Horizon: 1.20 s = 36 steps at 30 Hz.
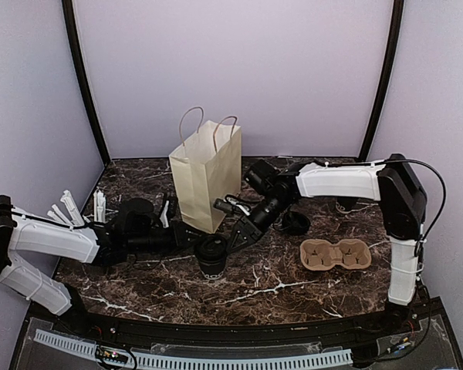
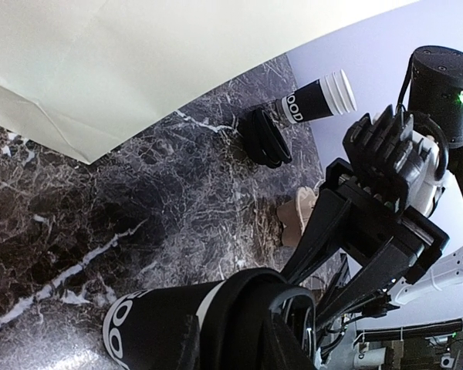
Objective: Pack the takeout coffee
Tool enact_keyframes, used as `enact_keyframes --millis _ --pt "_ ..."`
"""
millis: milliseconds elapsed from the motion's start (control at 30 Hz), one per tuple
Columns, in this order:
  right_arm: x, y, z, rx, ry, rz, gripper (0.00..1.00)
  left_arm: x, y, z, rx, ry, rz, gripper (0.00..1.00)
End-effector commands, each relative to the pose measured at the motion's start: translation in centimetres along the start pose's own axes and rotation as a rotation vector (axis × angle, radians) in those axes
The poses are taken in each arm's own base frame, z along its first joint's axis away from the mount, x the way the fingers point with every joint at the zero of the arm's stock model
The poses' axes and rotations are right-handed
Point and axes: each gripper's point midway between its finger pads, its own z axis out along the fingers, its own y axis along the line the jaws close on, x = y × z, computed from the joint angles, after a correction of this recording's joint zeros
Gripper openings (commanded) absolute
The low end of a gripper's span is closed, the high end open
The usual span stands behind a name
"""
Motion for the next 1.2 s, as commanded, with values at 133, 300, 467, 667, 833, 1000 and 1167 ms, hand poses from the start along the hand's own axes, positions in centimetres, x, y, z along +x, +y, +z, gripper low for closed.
enact_keyframes --millis 133,300,467,667,833,1000,1167 --pt "5.6 -10.2 2.8 0.389 0.174 0.108 0.29 6.9 9.3 -1.4 -0.262 0.168 -0.151 0.24" --pt "0.7 -3.2 -0.1 0.215 0.062 -0.095 0.33 3.7 4.3 -0.9 -0.124 0.100 -0.018 0.27" --pt "-2.4 0.7 -4.4 0.256 -0.034 -0.257 0.46 0.1 -2.3 -1.4 0.042 0.017 0.201 0.48" --pt "-3.8 1.9 -6.7 0.315 -0.043 -0.324 0.56 -3.1 -5.5 -2.5 0.020 -0.058 0.361 0.64" --pt "-4.4 3.9 -7.0 0.374 -0.039 -0.470 0.60 -6.1 -6.8 -5.1 -0.088 -0.136 0.535 0.72" --pt "-5.3 5.7 -5.8 0.436 -0.027 -0.627 0.72 -11.3 -6.2 -8.9 -0.336 -0.304 0.644 0.89" --pt "-5.5 5.9 -3.4 0.491 0.051 -0.722 0.78 -15.2 -6.2 -11.6 -0.499 -0.441 0.779 0.98"
